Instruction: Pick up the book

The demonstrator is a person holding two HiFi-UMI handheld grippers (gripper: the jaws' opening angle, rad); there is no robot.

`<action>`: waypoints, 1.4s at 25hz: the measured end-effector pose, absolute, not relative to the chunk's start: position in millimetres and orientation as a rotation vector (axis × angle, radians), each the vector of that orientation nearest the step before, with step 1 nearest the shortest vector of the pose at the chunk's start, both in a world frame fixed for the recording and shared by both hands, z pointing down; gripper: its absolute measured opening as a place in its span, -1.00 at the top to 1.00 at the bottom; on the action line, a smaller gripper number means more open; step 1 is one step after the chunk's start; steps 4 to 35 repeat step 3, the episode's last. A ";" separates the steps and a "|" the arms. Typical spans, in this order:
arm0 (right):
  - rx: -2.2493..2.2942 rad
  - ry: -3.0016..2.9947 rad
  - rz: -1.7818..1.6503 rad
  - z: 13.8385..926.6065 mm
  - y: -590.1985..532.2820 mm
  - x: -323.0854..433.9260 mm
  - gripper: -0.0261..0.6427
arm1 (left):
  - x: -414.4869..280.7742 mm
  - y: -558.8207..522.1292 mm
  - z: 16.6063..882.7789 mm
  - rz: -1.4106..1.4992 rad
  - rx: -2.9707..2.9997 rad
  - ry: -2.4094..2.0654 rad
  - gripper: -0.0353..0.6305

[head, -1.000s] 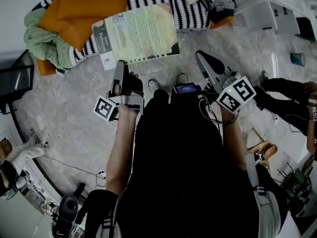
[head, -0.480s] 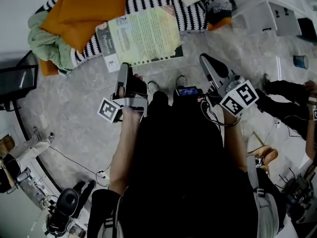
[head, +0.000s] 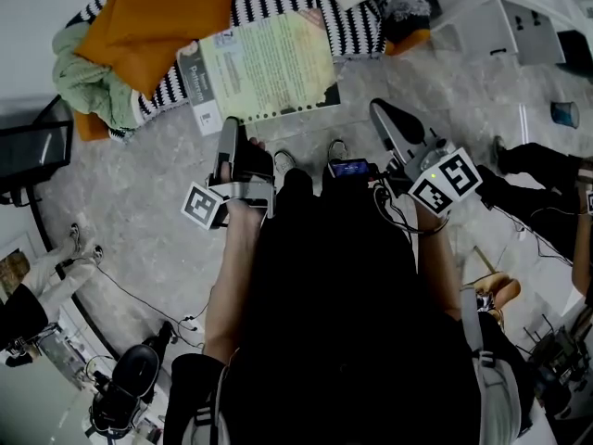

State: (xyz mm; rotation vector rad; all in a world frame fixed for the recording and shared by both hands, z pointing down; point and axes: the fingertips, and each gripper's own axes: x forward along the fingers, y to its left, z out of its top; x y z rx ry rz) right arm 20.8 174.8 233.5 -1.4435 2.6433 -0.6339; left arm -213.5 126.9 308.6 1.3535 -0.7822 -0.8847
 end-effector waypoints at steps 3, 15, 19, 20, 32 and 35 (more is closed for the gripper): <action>-1.439 2.647 -0.628 230.6 173.5 19.6 0.88 | -213.5 126.8 306.7 -0.887 1.349 -0.781 0.41; -1.439 2.647 -0.628 230.6 173.5 19.6 0.88 | -213.5 126.8 306.7 -0.887 1.349 -0.781 0.41; -1.439 2.647 -0.628 230.6 173.5 19.6 0.88 | -213.5 126.8 306.7 -0.887 1.349 -0.781 0.41; -1.439 2.647 -0.628 230.6 173.5 19.6 0.88 | -213.5 126.8 306.7 -0.887 1.349 -0.781 0.41; -1.439 2.647 -0.628 230.6 173.5 19.6 0.88 | -213.5 126.8 306.7 -0.887 1.349 -0.781 0.41; -1.439 2.647 -0.628 230.6 173.5 19.6 0.88 | -213.5 126.8 306.7 -0.887 1.349 -0.781 0.41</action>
